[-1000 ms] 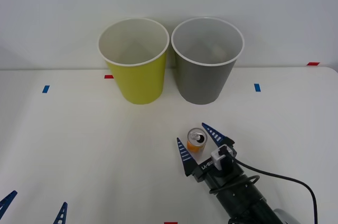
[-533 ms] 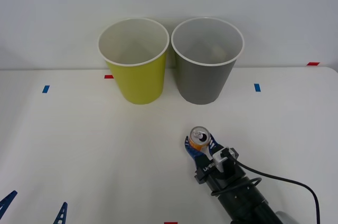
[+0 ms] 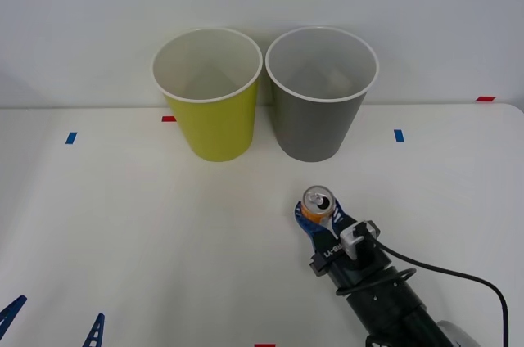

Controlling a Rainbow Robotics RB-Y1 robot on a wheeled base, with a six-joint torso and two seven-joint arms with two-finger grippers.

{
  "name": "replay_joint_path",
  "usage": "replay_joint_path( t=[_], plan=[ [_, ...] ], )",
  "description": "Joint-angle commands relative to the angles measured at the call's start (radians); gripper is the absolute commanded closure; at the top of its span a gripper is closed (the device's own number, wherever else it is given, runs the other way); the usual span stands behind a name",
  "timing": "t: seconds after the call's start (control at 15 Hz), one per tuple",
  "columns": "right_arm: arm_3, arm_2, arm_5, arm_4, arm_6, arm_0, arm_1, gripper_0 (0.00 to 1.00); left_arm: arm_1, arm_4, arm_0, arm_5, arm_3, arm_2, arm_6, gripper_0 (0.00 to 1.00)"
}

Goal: Put cans in the gray bin and PET bottles in the light green bin.

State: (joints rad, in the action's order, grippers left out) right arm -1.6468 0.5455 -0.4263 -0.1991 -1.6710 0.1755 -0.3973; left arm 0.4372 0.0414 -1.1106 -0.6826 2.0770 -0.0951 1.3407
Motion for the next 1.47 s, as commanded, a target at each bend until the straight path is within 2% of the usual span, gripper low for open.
replay_joint_path(
  t=[0.07,0.33,0.8,0.93,1.07,1.2,1.33,1.47],
  plan=[
    [-0.111,-0.039,0.107,-0.009,0.005,0.021,-0.022,1.00,0.000,0.000,0.000,0.000,0.000,0.000,0.000,0.00],
    [-0.401,-0.098,0.373,-0.029,0.014,0.110,-0.012,1.00,0.000,0.000,0.000,0.000,0.000,0.000,0.000,0.00],
    [-0.711,-0.229,0.655,-0.036,0.065,0.162,0.000,1.00,0.000,0.000,0.000,0.000,0.000,0.000,0.000,0.00],
    [-0.765,-0.265,0.713,-0.033,0.097,0.157,0.009,1.00,0.000,0.000,0.000,0.000,0.000,0.000,0.000,0.00],
    [-0.788,-0.269,0.719,-0.017,0.188,0.156,0.020,1.00,0.000,0.000,0.000,0.000,0.000,0.000,0.000,0.00],
    [-0.792,-0.271,0.727,0.000,0.206,0.110,0.018,1.00,0.000,0.000,0.000,0.000,0.000,0.000,0.000,0.00],
    [-0.803,-0.268,0.805,0.017,0.214,0.044,0.032,1.00,0.000,0.000,0.000,0.000,0.000,0.000,0.000,0.00],
    [-0.805,-0.246,0.913,0.147,0.275,-0.044,0.055,1.00,0.000,0.000,0.000,0.000,0.000,0.000,0.000,0.00]
  ],
)
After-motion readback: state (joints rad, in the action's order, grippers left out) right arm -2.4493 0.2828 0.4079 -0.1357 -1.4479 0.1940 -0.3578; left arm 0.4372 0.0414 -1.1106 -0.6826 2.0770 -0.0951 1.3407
